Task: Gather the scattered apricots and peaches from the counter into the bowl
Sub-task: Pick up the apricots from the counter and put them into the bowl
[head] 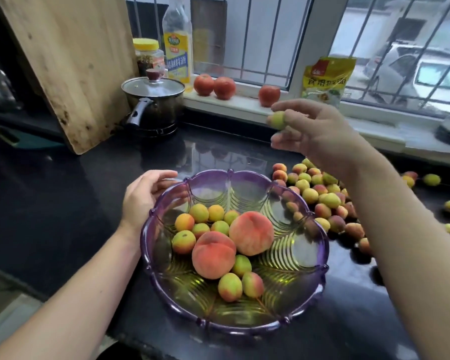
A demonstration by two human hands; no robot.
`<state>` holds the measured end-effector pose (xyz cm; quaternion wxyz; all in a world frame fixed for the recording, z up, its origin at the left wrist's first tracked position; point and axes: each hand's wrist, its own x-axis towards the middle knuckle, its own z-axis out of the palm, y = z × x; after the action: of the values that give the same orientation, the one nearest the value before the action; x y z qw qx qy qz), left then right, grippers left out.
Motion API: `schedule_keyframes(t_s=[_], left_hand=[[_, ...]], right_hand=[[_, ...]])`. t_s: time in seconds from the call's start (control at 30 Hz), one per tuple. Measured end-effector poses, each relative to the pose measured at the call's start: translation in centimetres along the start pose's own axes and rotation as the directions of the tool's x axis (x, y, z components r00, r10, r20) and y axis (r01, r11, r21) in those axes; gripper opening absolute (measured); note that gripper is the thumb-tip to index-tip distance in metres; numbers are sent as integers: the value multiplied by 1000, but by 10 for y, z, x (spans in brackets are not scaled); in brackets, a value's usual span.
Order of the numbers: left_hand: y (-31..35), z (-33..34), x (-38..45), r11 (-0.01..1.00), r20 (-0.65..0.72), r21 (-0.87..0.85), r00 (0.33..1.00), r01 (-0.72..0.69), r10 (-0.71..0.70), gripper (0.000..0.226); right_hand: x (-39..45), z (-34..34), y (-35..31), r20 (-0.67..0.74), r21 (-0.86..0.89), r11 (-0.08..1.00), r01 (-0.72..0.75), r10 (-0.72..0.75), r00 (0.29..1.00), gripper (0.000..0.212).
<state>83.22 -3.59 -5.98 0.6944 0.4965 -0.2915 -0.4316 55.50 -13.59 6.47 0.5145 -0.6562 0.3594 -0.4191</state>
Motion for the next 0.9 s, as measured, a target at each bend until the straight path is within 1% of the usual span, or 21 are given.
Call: schedule_keyframes(t_s=[0.03, 0.1, 0.17, 0.23, 0.3, 0.37, 0.4, 0.47, 0.53, 0.6, 0.7, 0.73, 0.83, 0.9], left_hand=[[0, -1, -1, 1000, -3, -12, 1000, 6, -6, 31], [-1, -1, 2, 1000, -3, -21, 1000, 19, -19, 32], [-1, 0, -2, 1000, -8, -13, 1000, 19, -19, 31], [-1, -1, -3, 1000, -22, -4, 1000, 8, -8, 30], [-2, -2, -3, 1000, -38, 8, 999, -4, 4, 30], [-2, -3, -4, 1000, -41, 24, 999, -12, 13, 30], [-2, -2, -5, 1000, -36, 27, 999, -13, 14, 32], [-3, -1, -4, 999, -19, 39, 1000, -17, 18, 33], [-3, 0, -3, 997, -16, 67, 999, -31, 32, 27], [-3, -1, -4, 995, -23, 92, 999, -43, 46, 25], [-4, -3, -4, 988, -10, 135, 997, -73, 75, 24], [-4, -3, -4, 988, -10, 134, 997, -73, 75, 24], [-4, -3, -3, 991, -12, 124, 998, -58, 60, 25], [-4, -4, -2, 990, -8, 131, 998, -60, 62, 25]], right_hand=[[-24, 4, -8, 111, 56, 998, 1, -7, 994, 23], [-56, 9, -16, 293, 18, 999, -31, 25, 956, 29], [-76, 12, -19, 411, -105, 992, -67, 104, 906, 29], [-83, 15, -24, 461, -335, 942, -26, 188, 867, 26], [-88, 18, -28, 459, -554, 830, 57, 249, 853, 24], [-91, 20, -29, 439, -727, 679, 104, 342, 831, 24], [-94, 23, -28, 416, -802, 585, 121, 401, 816, 25], [-100, 31, -25, 363, -892, 427, 148, 482, 797, 23], [-106, 44, -22, 352, -926, 318, 205, 523, 776, 21], [-110, 59, -17, 346, -938, 225, 265, 558, 754, 20], [-116, 79, -7, 302, -950, 102, 295, 538, 787, 19], [-118, 84, -6, 292, -951, 73, 300, 525, 799, 21], [-122, 94, -7, 307, -938, 10, 346, 487, 817, 38], [-122, 95, -9, 306, -937, -6, 349, 466, 830, 43]])
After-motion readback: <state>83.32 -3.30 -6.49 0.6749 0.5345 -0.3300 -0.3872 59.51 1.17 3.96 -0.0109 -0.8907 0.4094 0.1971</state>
